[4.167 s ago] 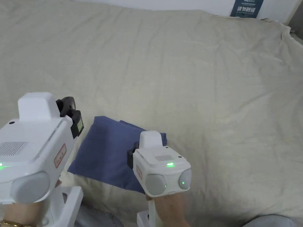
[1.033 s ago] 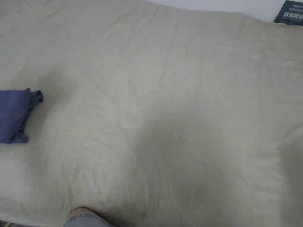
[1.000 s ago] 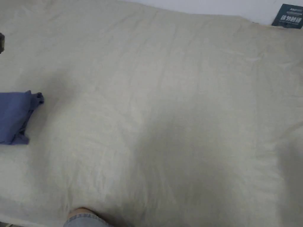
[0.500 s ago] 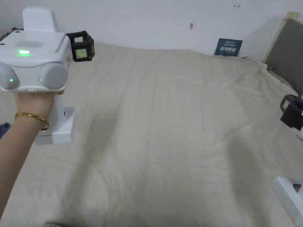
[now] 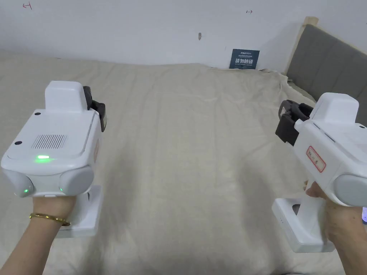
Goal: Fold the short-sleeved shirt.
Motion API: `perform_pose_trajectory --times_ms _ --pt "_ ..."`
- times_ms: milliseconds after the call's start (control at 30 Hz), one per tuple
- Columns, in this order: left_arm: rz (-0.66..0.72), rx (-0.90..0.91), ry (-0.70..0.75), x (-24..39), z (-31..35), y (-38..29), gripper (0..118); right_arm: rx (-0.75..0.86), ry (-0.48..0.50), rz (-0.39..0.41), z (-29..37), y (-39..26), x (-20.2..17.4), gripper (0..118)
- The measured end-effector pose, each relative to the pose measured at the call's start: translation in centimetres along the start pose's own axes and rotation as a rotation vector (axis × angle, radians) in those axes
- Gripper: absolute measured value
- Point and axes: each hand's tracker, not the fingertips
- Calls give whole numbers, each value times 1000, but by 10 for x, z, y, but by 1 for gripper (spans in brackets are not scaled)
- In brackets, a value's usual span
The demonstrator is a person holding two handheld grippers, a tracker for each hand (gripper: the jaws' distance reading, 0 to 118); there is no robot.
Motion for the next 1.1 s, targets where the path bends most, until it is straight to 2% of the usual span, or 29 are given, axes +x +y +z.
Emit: perform_pose_trajectory --times_ms 367,633,1100 --pt "-15 -109 -40 9 2 -42 0 -79 20 33 -12 -48 -20 0" --pt "14 -172 -44 8 2 -65 0 -135 32 28 -19 -70 -26 0" --pt "25 -191 -46 5 4 -69 0 -164 40 36 -15 -77 -30 0"
